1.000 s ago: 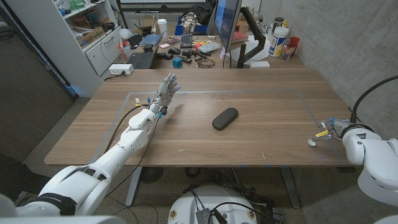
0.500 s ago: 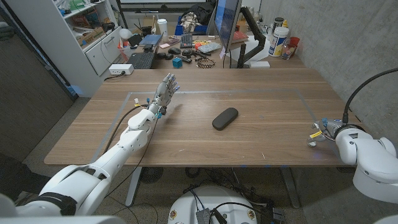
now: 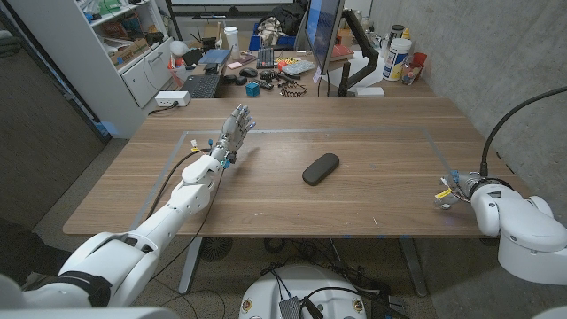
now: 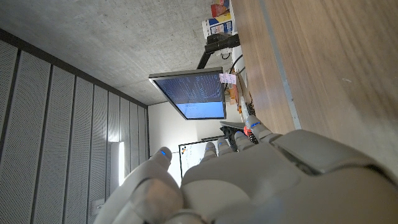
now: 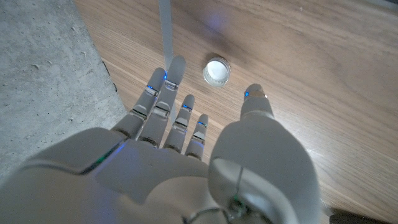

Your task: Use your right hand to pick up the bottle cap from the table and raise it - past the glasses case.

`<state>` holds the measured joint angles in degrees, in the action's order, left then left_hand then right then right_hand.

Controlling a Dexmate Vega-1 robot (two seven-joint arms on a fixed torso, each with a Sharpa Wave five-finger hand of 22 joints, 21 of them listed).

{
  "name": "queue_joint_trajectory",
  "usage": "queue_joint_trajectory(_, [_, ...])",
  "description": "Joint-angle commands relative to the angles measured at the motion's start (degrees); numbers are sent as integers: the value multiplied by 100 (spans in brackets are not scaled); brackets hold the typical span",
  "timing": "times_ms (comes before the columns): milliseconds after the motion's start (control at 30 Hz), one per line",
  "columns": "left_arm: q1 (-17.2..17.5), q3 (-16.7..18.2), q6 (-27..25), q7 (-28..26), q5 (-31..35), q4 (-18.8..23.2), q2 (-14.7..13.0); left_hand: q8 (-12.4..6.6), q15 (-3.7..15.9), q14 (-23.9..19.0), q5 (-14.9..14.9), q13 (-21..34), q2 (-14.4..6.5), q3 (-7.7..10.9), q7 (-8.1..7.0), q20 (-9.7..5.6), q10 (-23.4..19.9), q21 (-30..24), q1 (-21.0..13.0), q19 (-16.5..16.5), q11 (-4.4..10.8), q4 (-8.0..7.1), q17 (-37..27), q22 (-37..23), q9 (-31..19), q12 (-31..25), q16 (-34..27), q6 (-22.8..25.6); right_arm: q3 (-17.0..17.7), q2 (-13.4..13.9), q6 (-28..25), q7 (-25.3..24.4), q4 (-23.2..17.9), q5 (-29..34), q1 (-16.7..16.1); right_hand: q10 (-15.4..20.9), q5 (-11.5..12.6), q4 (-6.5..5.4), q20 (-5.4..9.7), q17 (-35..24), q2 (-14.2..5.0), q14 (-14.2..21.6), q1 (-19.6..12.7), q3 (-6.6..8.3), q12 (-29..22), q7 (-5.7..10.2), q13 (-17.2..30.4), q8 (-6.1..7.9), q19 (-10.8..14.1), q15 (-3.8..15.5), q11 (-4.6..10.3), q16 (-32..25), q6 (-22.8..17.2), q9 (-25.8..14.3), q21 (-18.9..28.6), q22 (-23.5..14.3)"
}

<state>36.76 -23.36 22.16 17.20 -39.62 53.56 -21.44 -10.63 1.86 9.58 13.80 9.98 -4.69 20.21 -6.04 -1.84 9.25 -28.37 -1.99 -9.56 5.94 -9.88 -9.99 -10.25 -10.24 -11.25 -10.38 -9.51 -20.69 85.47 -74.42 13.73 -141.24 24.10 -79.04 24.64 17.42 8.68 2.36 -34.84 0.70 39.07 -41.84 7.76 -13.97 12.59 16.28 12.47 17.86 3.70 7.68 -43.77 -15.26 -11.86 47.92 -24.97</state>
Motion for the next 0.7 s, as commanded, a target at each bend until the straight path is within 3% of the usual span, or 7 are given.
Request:
queue_joint_trajectory(33, [-39,18,24,103,-40,-63,19,-20,373,231,44,30,-349,-28,-49,-547,-17,13,61,-148,-2,-10,-27,-34,-17,2,-18,3,-1499,109,-245,-254,-90,46,1173,7,42,7,112,-134,-22,-17,-189,-73,-9,-1,55,12,23,834,46,-184,-153,-46,155,-89])
queue_joint_trajectory(333, [-62,16,29,135,-42,-102,34,-19,374,230,47,30,-349,-34,-56,-547,-20,23,61,-145,-5,-10,-27,-35,-16,1,-17,4,-1864,63,-218,-352,-62,127,1443,195,68,-36,152,-237,-74,54,-368,-164,-88,-1,141,60,128,831,56,-471,-319,-77,409,-251])
queue_joint_trajectory(700, [-69,19,50,153,-49,-129,60,-20,378,232,50,30,-348,-40,-56,-548,-20,32,60,-140,-5,-9,-27,-35,-16,2,-16,6,-2283,-5,-168,156,35,586,1820,100,82,-49,178,-249,-124,-14,-485,-205,-49,2,189,45,68,831,87,-571,-345,-78,469,-266])
